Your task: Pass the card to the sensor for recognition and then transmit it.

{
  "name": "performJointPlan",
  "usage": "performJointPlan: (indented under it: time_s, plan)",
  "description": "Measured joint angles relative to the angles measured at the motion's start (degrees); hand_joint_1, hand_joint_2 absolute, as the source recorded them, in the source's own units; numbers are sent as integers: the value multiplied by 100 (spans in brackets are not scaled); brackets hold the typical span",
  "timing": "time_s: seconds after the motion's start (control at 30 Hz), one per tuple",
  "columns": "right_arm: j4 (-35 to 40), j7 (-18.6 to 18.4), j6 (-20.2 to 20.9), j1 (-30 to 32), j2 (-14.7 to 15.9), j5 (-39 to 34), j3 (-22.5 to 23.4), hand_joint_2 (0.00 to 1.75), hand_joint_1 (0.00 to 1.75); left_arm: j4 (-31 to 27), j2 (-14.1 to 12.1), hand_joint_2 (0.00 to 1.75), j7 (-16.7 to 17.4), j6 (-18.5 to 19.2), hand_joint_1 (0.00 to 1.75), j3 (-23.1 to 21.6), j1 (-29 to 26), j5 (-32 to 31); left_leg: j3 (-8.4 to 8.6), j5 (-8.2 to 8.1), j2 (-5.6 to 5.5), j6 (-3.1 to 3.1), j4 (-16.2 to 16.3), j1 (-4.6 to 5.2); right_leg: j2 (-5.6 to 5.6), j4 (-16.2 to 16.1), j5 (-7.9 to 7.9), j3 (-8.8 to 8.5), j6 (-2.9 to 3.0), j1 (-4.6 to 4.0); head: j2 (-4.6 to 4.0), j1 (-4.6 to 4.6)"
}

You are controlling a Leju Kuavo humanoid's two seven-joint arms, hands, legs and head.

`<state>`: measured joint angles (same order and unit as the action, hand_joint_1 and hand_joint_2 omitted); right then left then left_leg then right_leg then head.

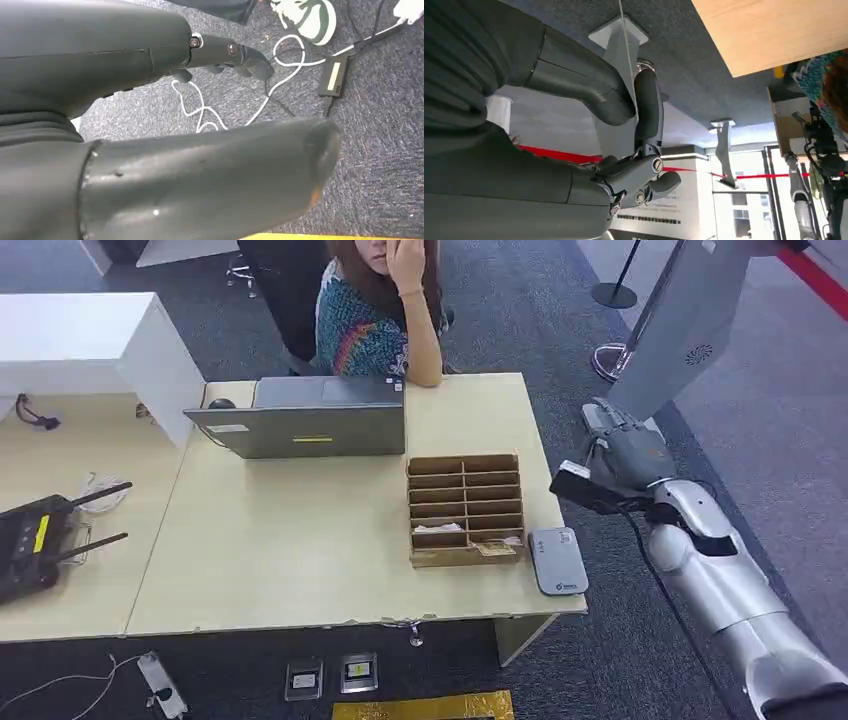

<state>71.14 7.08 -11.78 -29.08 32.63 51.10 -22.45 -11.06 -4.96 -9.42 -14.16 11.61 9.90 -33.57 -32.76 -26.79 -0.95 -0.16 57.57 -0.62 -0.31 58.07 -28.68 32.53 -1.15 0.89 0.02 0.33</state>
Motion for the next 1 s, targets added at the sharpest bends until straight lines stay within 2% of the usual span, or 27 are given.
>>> performJointPlan:
  time_s: [0.43, 1.0]
  plan:
    - [230, -105, -9, 549, 107, -55, 39, 175, 175, 2, 7, 0, 0, 4, 0, 0, 0, 33, 0, -1, 1, 1, -1, 0, 1, 0, 0, 1, 0, 0, -2, 0]
    - [328, -179, -37, 1036, 13, -72, 66, 175, 175, 0, 22, 0, 0, 22, 0, -2, 9, 13, -1, -1, 1, 1, -2, 0, 1, 0, 0, 0, 0, 0, -2, 0]
